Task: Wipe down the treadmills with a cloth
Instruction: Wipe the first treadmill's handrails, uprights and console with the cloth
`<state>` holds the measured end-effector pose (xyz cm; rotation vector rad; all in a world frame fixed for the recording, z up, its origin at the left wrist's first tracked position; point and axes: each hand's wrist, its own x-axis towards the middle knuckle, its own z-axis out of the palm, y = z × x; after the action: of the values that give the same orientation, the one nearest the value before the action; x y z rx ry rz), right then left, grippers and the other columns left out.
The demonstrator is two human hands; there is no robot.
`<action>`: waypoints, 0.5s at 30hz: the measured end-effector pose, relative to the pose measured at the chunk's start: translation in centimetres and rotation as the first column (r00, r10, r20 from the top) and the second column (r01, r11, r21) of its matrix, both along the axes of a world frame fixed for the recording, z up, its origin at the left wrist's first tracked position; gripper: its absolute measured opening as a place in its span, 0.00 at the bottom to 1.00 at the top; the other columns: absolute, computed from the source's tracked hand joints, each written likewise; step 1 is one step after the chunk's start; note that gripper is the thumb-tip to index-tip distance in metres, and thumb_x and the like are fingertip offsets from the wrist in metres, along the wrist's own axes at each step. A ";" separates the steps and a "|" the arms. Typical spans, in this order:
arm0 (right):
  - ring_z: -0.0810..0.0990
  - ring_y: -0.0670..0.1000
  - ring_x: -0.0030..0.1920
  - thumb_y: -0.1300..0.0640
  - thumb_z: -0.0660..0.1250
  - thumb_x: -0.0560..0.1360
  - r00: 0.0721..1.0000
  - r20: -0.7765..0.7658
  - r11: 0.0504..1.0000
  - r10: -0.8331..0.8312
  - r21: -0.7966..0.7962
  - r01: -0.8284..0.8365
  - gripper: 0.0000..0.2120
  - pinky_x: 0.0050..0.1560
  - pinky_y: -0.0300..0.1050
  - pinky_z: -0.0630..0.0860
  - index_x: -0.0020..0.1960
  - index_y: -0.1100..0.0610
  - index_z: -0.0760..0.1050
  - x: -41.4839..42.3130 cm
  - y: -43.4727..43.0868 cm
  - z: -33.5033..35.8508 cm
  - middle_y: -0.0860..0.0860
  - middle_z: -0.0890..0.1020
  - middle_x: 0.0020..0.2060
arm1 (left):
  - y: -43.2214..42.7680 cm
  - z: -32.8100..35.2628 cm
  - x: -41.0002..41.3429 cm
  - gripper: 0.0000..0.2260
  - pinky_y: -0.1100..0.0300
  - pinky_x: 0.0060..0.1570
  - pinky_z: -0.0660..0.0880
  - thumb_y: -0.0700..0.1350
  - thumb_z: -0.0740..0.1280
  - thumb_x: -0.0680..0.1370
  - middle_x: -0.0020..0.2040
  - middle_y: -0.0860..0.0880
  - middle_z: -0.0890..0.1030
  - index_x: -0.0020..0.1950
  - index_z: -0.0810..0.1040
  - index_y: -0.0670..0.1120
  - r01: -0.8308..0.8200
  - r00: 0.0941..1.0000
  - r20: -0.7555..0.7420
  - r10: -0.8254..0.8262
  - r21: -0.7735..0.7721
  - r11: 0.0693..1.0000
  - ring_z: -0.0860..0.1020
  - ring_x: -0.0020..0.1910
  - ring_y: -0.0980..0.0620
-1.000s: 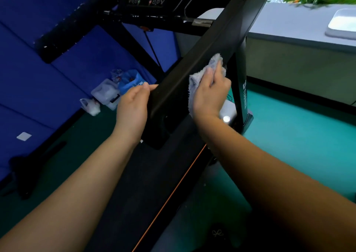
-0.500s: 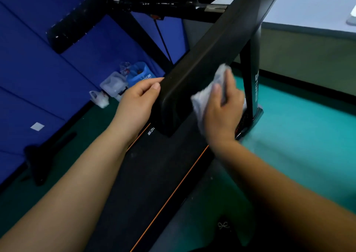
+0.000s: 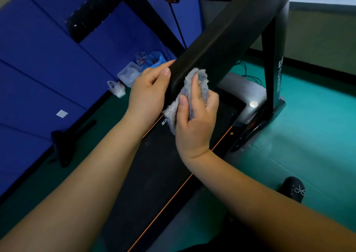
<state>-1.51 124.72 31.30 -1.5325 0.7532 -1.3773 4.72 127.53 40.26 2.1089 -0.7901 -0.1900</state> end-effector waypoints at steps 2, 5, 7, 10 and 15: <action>0.68 0.42 0.55 0.58 0.62 0.78 0.999 -0.009 0.997 0.053 -0.055 -0.053 0.21 0.61 0.28 0.64 0.68 0.66 0.69 -0.4 0.0 -1.0 0.61 0.73 0.52 | 0.0 -0.2 0.0 0.12 0.53 0.65 0.70 0.49 0.58 0.80 0.57 0.55 0.78 0.58 0.77 0.62 -0.007 1.000 -0.006 0.007 -0.009 1.000 0.75 0.59 0.59; 0.69 0.43 0.55 0.57 0.60 0.79 0.995 -0.017 0.990 0.100 -0.095 -0.101 0.20 0.62 0.29 0.64 0.67 0.66 0.70 -1.1 -0.4 -2.4 0.62 0.74 0.51 | 0.0 -0.5 0.0 0.13 0.52 0.66 0.70 0.51 0.58 0.79 0.58 0.53 0.78 0.60 0.78 0.59 -0.021 1.000 -0.009 0.021 -0.015 1.000 0.76 0.59 0.59; 0.70 0.44 0.54 0.58 0.62 0.79 0.993 -0.032 0.987 0.111 -0.112 -0.114 0.19 0.61 0.28 0.64 0.66 0.66 0.72 -1.4 -0.9 -3.1 0.62 0.74 0.50 | 0.0 -0.5 0.0 0.13 0.52 0.66 0.70 0.51 0.58 0.79 0.58 0.53 0.78 0.60 0.78 0.59 -0.028 1.000 -0.008 0.028 -0.011 1.000 0.76 0.59 0.59; 0.69 0.43 0.50 0.61 0.65 0.76 0.992 -0.094 0.994 0.087 -0.057 -0.093 0.17 0.57 0.25 0.64 0.64 0.63 0.75 -1.9 -2.4 -4.2 0.57 0.72 0.48 | -0.1 -0.5 -0.3 0.14 0.51 0.66 0.69 0.51 0.58 0.79 0.57 0.52 0.78 0.61 0.78 0.59 -0.035 0.999 0.014 0.035 -0.005 0.999 0.76 0.59 0.58; 0.74 0.40 0.48 0.56 0.62 0.78 0.997 -0.059 0.919 -0.050 0.388 0.069 0.14 0.54 0.27 0.69 0.61 0.57 0.79 -2.7 -5.1 -1.9 0.54 0.70 0.49 | -0.2 -0.4 -0.4 0.13 0.56 0.65 0.69 0.47 0.57 0.82 0.55 0.53 0.78 0.58 0.75 0.63 -0.042 0.999 0.022 0.042 0.001 0.999 0.75 0.57 0.59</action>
<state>-4.24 119.65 29.42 -1.2376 1.0439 -1.1506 4.33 127.35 39.82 2.1302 -0.7577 -0.1455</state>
